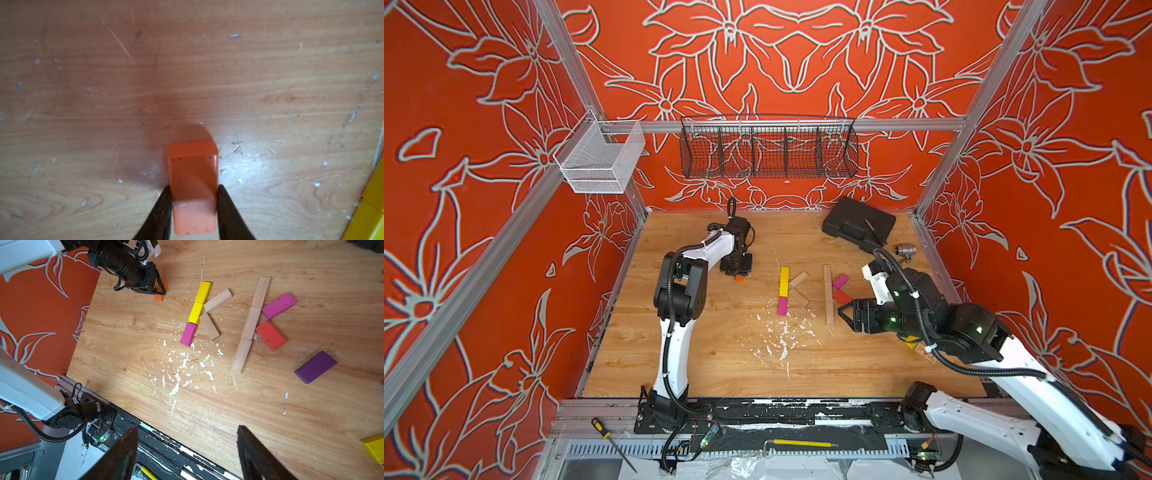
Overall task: Assemble the letter k with building blocks
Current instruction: Adjust the building block at the center of the board, then pick up the building block from the center of the board.
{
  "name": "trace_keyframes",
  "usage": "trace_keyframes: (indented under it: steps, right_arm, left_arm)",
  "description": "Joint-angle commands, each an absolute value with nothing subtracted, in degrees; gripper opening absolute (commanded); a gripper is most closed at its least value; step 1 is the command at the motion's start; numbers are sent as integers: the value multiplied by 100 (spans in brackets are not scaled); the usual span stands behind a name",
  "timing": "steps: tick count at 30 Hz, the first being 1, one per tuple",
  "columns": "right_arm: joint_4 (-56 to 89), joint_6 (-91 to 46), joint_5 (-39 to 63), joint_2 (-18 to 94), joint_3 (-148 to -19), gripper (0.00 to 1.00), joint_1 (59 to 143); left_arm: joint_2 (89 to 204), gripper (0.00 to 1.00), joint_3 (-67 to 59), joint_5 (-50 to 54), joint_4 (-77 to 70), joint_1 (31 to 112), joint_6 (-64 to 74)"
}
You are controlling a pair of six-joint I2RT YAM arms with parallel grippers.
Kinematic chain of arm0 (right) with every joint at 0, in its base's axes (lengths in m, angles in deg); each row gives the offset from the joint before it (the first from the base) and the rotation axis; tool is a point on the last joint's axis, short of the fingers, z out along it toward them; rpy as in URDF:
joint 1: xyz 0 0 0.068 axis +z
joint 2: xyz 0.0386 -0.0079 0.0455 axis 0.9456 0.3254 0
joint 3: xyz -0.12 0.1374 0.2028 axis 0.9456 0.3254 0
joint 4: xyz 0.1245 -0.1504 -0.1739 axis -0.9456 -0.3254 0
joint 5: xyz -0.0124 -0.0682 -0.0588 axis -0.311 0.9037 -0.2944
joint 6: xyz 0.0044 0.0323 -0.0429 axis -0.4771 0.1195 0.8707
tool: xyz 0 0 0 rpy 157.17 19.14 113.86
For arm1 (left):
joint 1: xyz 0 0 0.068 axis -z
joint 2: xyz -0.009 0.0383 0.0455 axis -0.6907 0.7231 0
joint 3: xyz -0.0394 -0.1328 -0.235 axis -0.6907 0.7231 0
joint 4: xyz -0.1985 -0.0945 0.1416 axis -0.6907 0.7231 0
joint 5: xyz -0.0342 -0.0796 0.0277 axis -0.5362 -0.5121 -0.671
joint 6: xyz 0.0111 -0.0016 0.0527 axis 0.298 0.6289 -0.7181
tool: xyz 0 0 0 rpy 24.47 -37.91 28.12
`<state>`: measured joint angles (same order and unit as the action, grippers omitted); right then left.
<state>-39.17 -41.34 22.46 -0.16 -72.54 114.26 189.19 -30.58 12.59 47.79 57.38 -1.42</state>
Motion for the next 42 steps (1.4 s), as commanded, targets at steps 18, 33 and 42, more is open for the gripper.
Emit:
trace_keyframes:
  steps: [18, 33, 42]
  right_arm:
    - [-4342, -4555, 3529, 874, -7028, 74, 10231]
    - [-2961, -3998, 2908, 2422, -5898, 69, 8091]
    - [-2374, -3898, 2442, 3798, -6151, 62, 7734]
  left_arm:
    - [16550, 55, -1701, 62, 4017, 5746, 344]
    - [13039, 55, 654, -1420, 2663, 7730, -2206]
    - [12159, 59, 1672, -2368, 1857, 8387, -3334]
